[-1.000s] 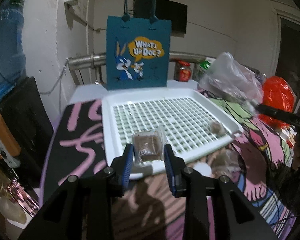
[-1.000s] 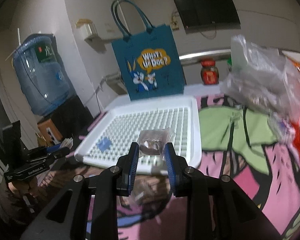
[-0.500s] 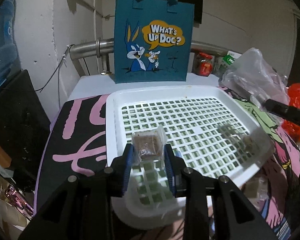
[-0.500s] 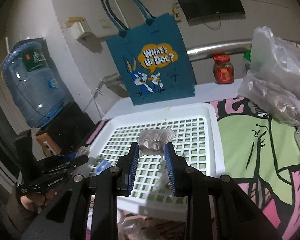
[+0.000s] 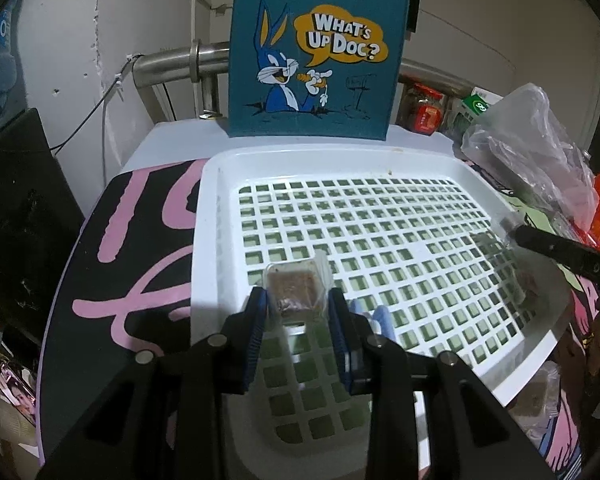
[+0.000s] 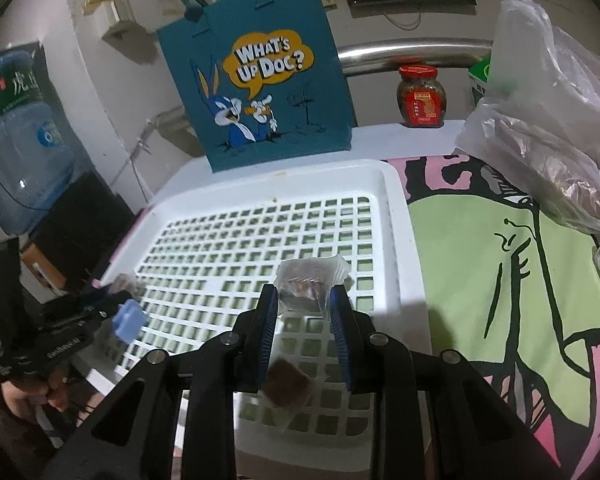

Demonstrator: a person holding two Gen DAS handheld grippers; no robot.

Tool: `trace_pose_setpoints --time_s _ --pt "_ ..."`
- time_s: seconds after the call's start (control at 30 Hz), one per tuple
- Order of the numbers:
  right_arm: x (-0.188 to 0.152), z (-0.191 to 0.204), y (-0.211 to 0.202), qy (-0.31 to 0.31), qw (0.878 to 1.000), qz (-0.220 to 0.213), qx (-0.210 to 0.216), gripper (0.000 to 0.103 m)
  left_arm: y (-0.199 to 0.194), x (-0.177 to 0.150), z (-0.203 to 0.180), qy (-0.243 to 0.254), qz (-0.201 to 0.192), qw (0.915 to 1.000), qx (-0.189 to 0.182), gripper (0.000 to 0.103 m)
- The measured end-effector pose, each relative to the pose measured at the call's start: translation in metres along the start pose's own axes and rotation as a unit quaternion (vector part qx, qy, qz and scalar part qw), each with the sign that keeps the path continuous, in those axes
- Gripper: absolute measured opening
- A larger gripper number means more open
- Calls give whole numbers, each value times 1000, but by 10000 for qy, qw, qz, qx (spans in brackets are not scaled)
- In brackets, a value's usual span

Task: Organize objects
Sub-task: 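Carry both bags onto the white grid tray and open both tools, then withdraw both tools from the tray toward the jars and remaining bags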

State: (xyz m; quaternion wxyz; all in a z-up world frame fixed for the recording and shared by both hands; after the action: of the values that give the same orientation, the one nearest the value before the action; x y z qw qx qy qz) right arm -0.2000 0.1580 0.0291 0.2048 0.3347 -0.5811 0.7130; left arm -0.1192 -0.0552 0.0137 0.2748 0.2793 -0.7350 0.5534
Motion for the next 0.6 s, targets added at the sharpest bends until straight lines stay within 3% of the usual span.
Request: trace_pose_setpoints --time_s 0.2,0.37,0.5,0.6 --pt "-4 3 7 -107 9998 54 -155 31 -2 0 -1 -17 -45 10000 -72 40" --pt "-3 -3 -5 72 9995 -199 -218 68 -14 1 -8 99 -257 9996 -104 60" --pt "-4 -11 -26 227 9981 -553 -123 74 -29 3 -11 78 -549 9982 -233 70" --pt "-7 -13 -39 300 9971 -703 -49 75 -38 1 -15 100 -642 9976 -226 71"
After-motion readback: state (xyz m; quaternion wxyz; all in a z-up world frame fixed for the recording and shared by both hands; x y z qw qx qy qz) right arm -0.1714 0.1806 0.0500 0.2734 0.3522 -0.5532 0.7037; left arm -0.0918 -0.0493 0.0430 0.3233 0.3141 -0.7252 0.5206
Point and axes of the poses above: each gripper's, at about its wrist camera, not at the fingertips, and y roughly the way its jaws point, z to its left, x to its top, the point moved 2 cm from there along y, roughly the way its jaws point, and after that the axes turned 14 degrees about -x, right-handed, at the moved point
